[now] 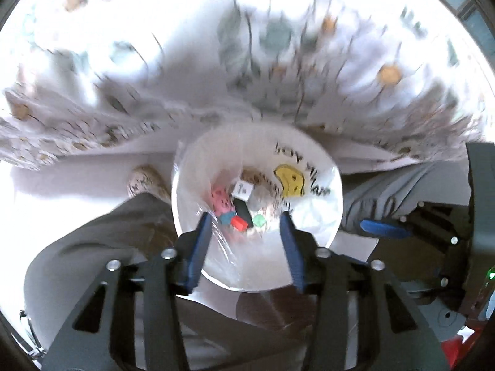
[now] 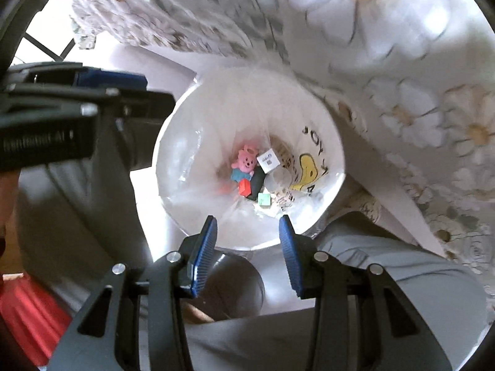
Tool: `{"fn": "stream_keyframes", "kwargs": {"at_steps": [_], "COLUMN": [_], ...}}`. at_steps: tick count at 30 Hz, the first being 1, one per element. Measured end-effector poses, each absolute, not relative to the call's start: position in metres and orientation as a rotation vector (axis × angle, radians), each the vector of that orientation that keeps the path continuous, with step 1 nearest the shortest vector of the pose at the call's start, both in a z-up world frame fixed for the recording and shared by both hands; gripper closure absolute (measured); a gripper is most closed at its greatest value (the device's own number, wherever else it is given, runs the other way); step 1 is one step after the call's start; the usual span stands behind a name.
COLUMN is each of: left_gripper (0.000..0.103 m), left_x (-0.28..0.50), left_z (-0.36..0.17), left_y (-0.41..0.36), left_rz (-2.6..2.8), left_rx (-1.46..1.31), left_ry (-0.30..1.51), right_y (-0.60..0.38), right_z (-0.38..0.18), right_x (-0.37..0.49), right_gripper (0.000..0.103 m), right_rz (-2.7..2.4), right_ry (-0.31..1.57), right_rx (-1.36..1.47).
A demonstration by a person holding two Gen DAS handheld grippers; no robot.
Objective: Collect trash
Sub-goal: 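Move both open tools back toward the pink cup on the bed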
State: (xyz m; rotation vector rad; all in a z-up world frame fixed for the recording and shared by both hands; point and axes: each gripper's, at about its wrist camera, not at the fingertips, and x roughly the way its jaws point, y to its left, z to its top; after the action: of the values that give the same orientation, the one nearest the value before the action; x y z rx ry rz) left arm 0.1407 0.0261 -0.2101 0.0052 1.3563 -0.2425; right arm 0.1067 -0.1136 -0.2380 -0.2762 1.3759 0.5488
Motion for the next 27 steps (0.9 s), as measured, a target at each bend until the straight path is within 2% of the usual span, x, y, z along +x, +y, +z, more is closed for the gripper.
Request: {"fn": "stream_keyframes", "kwargs": {"at_steps": [4,6,11,17,27], "left_gripper": [0.052,0.045,0.036,0.031,0.031], "left_x": [0.141,0.142,0.149,0.170,0.211], "left_z": [-0.175,-0.160,-0.115,-0.065,-0.021], "left_y": [0.030,0.030,0.026,0.026,0.026], "left_rz": [-0.246,-0.248,-0.258,-0.260,-0.262], "left_rx": [-0.001,-0.007,0.006,0.020,0.004], "left_ry": [1.288,1.255,1.159,1.055,0.993], "right_y": [-0.120,-0.122,-0.127,-0.132,-0.136], "right_z": [-0.209,-0.197,-0.156,-0.100,-0.040], "right_x": [0.105,0.107,0.111,0.128,0.171], "right_gripper": [0.059,0.058,0.048,0.034,0.033], "right_rz": [0.563,0.568,0.563,0.543,0.543], "right_ry": [1.319,1.295,1.209,1.103,1.002], "right_rx": [-0.269,-0.270,-0.283,-0.252,-0.217]}}
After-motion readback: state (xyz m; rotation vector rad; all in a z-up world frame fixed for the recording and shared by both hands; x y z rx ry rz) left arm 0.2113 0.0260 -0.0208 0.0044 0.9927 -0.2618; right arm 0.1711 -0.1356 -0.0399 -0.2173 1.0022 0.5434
